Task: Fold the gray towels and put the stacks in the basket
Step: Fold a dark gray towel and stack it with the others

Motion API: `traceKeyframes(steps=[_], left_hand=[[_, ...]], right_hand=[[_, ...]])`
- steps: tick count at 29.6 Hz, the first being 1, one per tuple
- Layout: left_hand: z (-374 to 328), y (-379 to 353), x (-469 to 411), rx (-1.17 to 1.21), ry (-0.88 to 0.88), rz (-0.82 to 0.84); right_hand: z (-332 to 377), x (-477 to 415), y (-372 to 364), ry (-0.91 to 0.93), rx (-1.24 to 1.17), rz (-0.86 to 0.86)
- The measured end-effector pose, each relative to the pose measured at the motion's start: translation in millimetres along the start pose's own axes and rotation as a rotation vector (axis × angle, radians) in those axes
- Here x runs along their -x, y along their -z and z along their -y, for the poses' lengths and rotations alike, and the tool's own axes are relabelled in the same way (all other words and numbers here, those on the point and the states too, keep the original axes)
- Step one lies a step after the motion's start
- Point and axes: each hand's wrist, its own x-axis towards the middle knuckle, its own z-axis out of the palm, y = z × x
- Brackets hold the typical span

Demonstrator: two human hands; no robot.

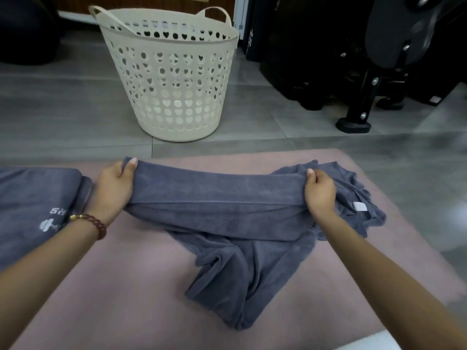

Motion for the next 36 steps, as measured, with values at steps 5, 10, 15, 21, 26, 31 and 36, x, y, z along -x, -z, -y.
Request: traceKeyframes(steps=[5, 10, 15, 21, 26, 31, 36], left_hand=[[23.8, 10.4, -37.1, -0.022, 0.135, 0.008], [50.6, -10.2, -80.1, -0.053, 0.264, 0.030], [72.5, -43.9, -109.2, 0.056, 0.322, 0.090], [62.5, -83.8, -28.0, -0.225, 0.316, 0.215], [46.7, -82.5, 116.2, -0.254, 0.308, 0.627], [29.9, -75.0, 194.0, -0.222, 0.345, 0.901], [13.7, -73.3, 197.5, 0.063, 0.238, 0.908]], right_hand=[[26.4, -46.0, -33.1, -0.080, 0.198, 0.366], [57.8, -74.3, -91.3, -0.309, 0.064, 0.469], [48.6, -96.0, -132.8, -0.238, 0.089, 0.252], [3.5, -60.6, -132.8, -0.018, 0.141, 0.650], [-35.1, 54.9, -83.9, 0.326, 0.142, 0.552], [-46.9, 170.3, -30.8, -0.097, 0.083, 0.757], [-60.1, 211.2, -32.9, -0.238, 0.024, 0.825]])
